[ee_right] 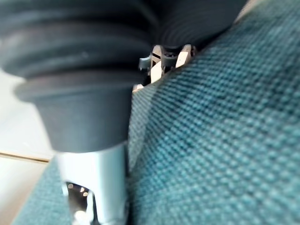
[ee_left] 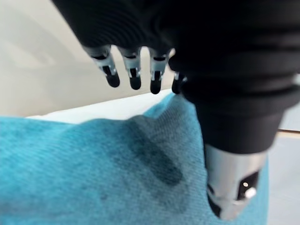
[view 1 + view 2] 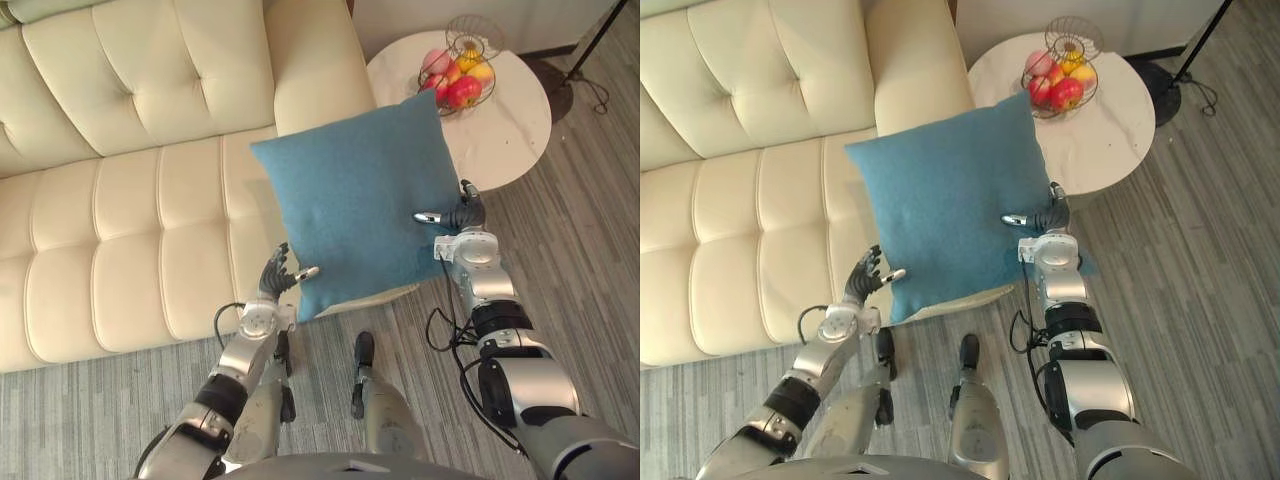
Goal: Pick up cushions and gather them together orderly.
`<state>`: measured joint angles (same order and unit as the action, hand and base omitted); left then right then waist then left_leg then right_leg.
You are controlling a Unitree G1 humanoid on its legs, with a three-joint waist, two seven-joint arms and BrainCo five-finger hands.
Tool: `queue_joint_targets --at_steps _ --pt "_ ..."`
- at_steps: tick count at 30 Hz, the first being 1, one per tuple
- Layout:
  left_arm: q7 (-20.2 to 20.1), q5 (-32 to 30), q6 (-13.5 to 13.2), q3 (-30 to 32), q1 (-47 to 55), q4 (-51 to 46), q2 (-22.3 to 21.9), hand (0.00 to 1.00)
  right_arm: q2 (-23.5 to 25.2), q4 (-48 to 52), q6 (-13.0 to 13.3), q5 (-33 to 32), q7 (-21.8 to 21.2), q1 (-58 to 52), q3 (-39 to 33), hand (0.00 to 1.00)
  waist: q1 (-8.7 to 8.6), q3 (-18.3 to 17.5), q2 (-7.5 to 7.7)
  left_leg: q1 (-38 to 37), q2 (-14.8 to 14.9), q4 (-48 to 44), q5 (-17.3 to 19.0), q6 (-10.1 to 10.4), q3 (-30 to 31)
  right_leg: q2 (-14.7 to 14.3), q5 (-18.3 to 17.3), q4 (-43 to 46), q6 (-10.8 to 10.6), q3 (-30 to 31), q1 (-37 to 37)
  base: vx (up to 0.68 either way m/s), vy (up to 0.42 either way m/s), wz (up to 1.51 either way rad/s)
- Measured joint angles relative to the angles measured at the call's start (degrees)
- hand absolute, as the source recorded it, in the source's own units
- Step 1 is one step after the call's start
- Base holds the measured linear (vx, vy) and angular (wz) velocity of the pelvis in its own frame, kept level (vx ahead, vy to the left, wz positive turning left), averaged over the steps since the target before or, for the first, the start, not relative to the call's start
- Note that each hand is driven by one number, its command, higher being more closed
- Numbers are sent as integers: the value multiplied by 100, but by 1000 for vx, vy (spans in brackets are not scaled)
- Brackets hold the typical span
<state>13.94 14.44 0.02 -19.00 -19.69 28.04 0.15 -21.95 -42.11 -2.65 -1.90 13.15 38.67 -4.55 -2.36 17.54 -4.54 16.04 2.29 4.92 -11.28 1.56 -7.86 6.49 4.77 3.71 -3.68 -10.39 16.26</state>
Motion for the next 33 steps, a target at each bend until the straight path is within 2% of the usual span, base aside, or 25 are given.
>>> queue_joint_targets --at_steps 2,3,16,24,33 --pt "70 0 2 -21 -186 64 -8 0 4 -2 1 -2 6 67 1 100 -16 80 -13 19 4 0 -10 14 -9 -2 17 9 12 17 35 -49 -23 -5" --pt "86 1 3 -20 -334 101 -13 100 31 -2 5 -9 15 112 3 100 -32 82 -14 109 12 1 -20 29 -15 -3 25 48 18 30 154 -22 -21 -3" --pt "499 -3 91 -3 -1120 404 20 100 190 -114 55 -59 266 276 16 100 -44 185 -28 270 58 -2 -78 60 -117 -38 91 113 0 97 385 35 -12 -3" --pt "590 -9 92 88 -1265 402 114 100 363 409 180 -145 384 -87 59 100 -45 185 -28 98 101 0 -63 79 -152 -87 85 98 11 155 244 49 -22 -5" --pt "577 -126 131 83 -1100 -37 169 100 608 1298 303 -478 385 -1172 181 100 -130 182 -31 -220 126 0 -9 146 -20 -131 84 -179 18 15 -265 64 -26 6"
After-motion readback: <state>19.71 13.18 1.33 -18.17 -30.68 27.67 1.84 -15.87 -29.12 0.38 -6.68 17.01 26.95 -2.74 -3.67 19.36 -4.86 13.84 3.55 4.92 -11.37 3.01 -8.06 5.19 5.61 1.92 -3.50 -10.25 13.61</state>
